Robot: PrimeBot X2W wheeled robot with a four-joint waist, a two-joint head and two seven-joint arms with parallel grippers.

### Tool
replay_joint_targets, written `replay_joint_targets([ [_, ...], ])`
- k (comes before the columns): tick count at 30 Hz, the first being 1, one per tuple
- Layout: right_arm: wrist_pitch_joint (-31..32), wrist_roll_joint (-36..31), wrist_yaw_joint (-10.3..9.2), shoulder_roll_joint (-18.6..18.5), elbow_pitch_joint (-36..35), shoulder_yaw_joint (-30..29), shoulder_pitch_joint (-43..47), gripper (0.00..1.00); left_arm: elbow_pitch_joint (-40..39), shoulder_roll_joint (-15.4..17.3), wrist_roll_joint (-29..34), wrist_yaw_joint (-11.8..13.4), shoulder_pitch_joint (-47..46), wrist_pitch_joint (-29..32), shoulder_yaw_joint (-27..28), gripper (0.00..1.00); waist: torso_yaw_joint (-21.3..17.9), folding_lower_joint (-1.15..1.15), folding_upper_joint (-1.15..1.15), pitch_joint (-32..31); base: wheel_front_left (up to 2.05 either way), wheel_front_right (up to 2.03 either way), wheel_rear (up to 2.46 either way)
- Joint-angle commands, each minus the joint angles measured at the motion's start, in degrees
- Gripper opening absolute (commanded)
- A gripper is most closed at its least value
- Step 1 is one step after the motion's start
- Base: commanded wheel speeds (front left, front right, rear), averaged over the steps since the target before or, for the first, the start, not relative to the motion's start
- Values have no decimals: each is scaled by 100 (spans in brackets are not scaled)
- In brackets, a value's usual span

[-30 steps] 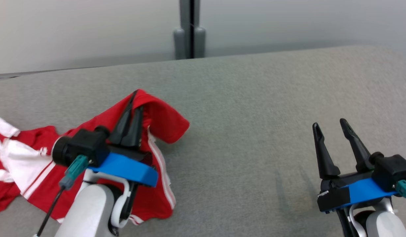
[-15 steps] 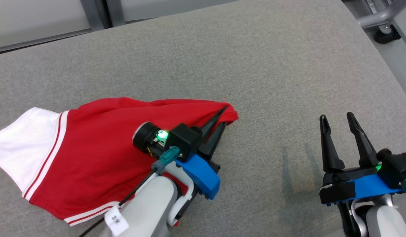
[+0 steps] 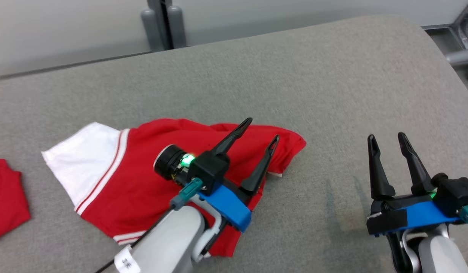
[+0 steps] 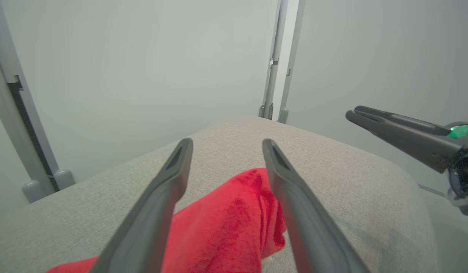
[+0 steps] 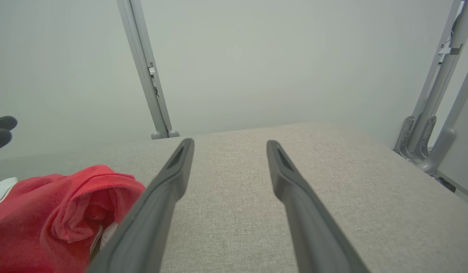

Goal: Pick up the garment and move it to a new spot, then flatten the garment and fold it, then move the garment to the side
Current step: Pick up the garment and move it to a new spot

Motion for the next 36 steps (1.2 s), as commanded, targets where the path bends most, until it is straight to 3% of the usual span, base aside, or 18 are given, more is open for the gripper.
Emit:
replay_joint_targets([
  [1, 4, -35, 1, 2, 20, -15, -4, 100, -21, 77, -29, 55, 71, -39, 60, 100, 64, 1, 0, -81, 0, 0, 0],
  [4, 73, -80, 1, 1, -3, -39, 108, 100, -221, 259, -156, 351, 348, -206, 388, 100, 364, 1, 0, -342, 0, 0, 0],
  [17, 386, -269, 1, 0, -217, -77, 399, 100, -522, 1005, -704, 1190, 1350, -439, 1851, 100, 1229, 1, 0, -773, 0, 0, 0],
  [24, 531, -296, 1, -13, -287, -44, 526, 100, -664, 1347, -875, 1185, 1871, -475, 2321, 100, 1409, 1, 0, -921, 0, 0, 0],
  [36, 741, -318, 1, -27, -401, -112, 981, 100, -884, 1518, -708, 1289, 2460, -366, 2146, 100, 1267, 1, 0, -1300, 0, 0, 0],
])
